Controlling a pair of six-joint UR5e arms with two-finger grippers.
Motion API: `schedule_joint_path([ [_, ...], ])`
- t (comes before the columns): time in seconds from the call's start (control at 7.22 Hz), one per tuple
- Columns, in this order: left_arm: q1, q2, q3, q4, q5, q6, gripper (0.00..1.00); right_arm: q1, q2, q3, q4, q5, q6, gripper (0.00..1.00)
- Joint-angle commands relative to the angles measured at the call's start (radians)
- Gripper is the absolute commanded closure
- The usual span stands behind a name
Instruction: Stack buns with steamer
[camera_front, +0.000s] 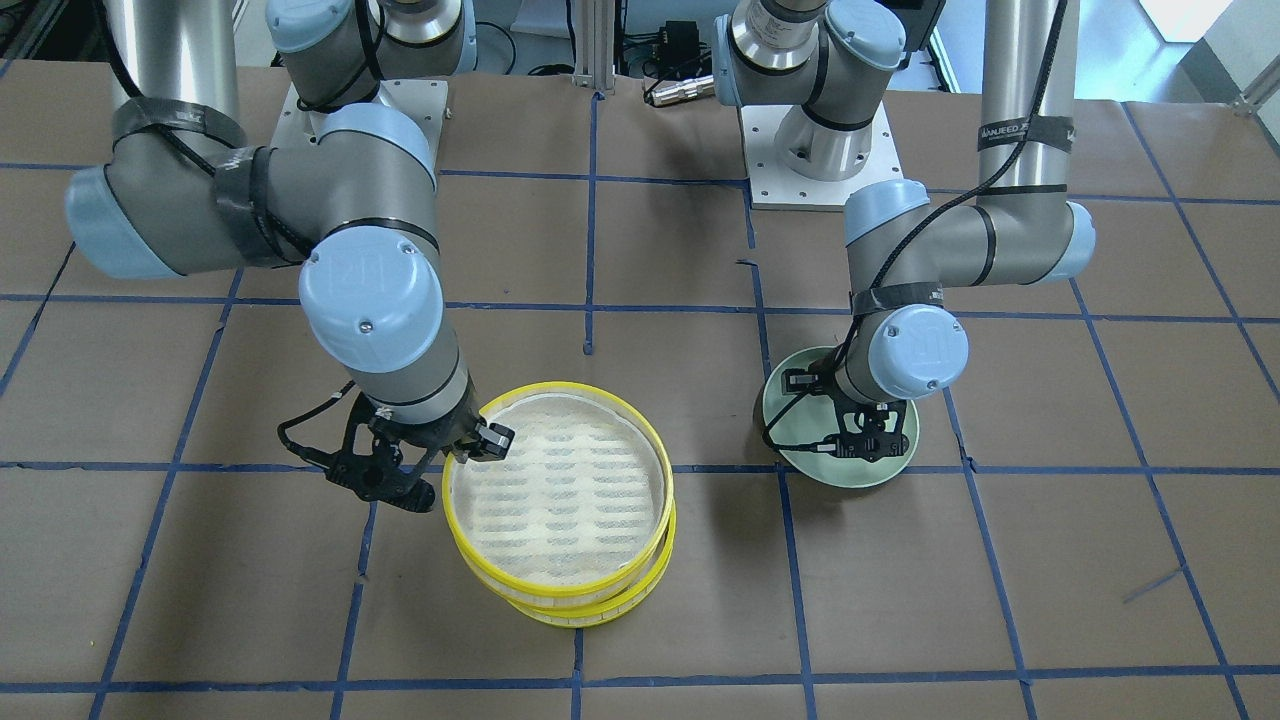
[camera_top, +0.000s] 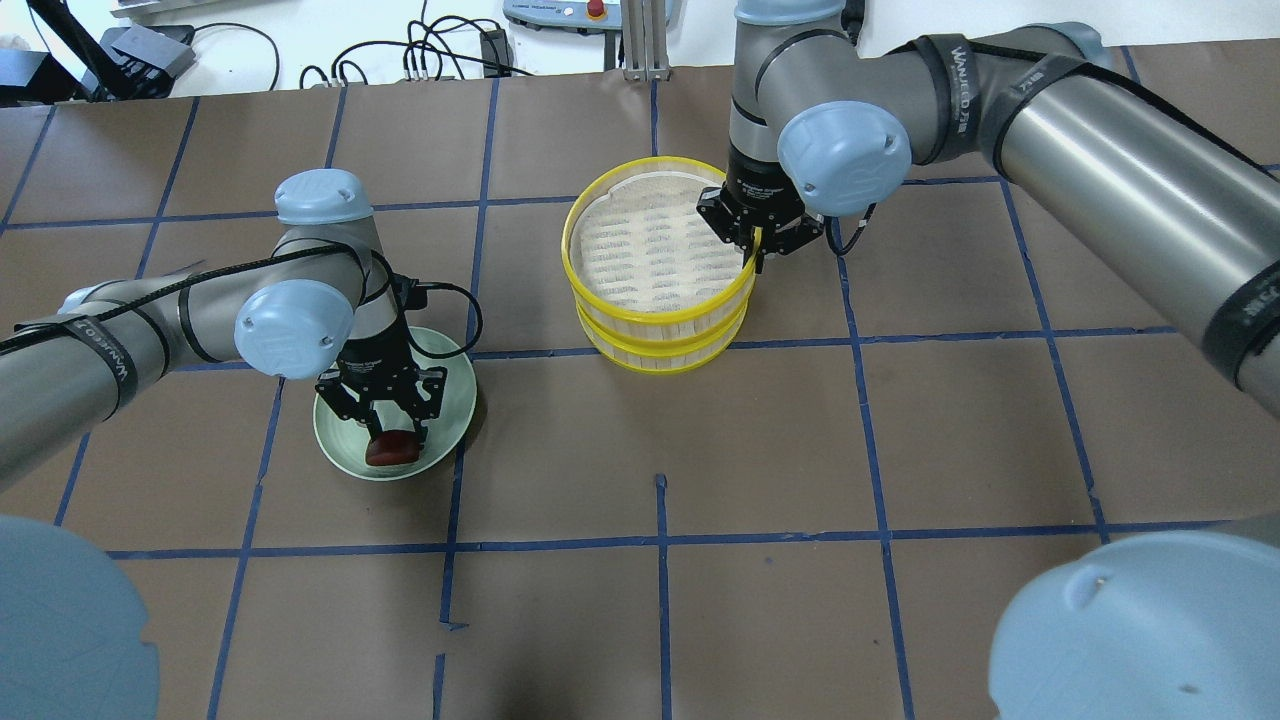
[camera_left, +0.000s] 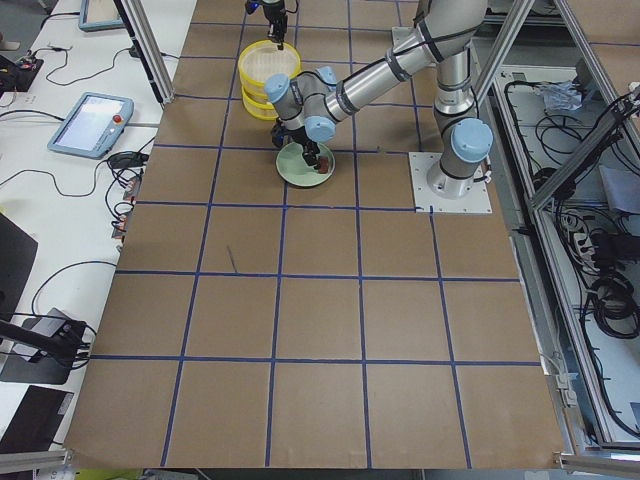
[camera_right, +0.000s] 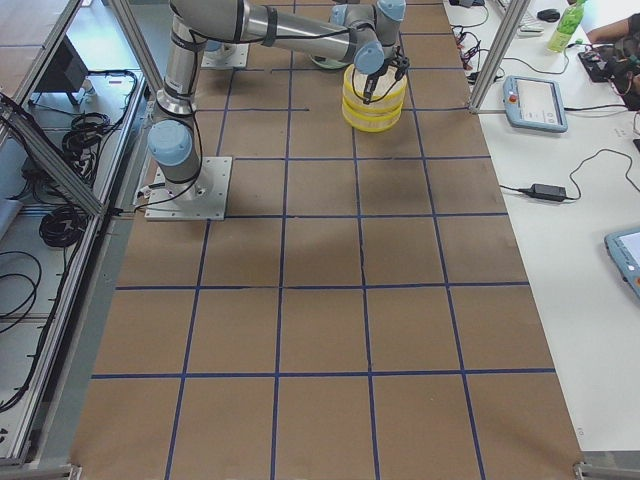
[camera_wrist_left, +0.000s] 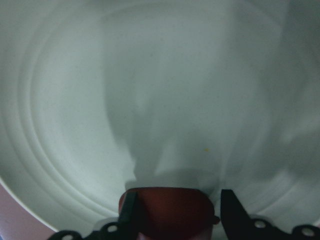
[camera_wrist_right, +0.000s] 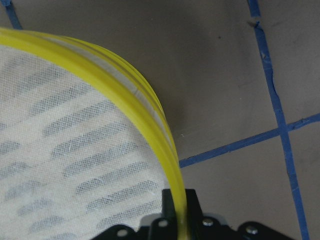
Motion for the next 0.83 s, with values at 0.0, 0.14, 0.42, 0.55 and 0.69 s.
schedule_joint_path([
  [0.0,0.000,0.000,0.005,-0.003,0.001,-0.002,0.97,0.002,0.012,0.010,-0.014,0.003,-0.019,0.93],
  [0.14,0.000,0.001,0.017,0.000,-0.004,-0.002,0.98,0.001,0.013,0.013,-0.023,-0.001,-0.030,0.93],
  [0.42,0.006,0.009,0.131,-0.010,-0.016,-0.049,0.98,-0.001,0.015,0.019,-0.033,-0.003,-0.030,0.93],
  [0.55,0.005,0.009,0.231,-0.123,-0.059,-0.125,0.98,-0.002,0.015,0.021,-0.037,-0.004,-0.030,0.93],
  [0.69,0.005,0.005,0.300,-0.191,-0.089,-0.163,0.98,-0.004,0.021,0.022,-0.050,-0.006,-0.030,0.93],
])
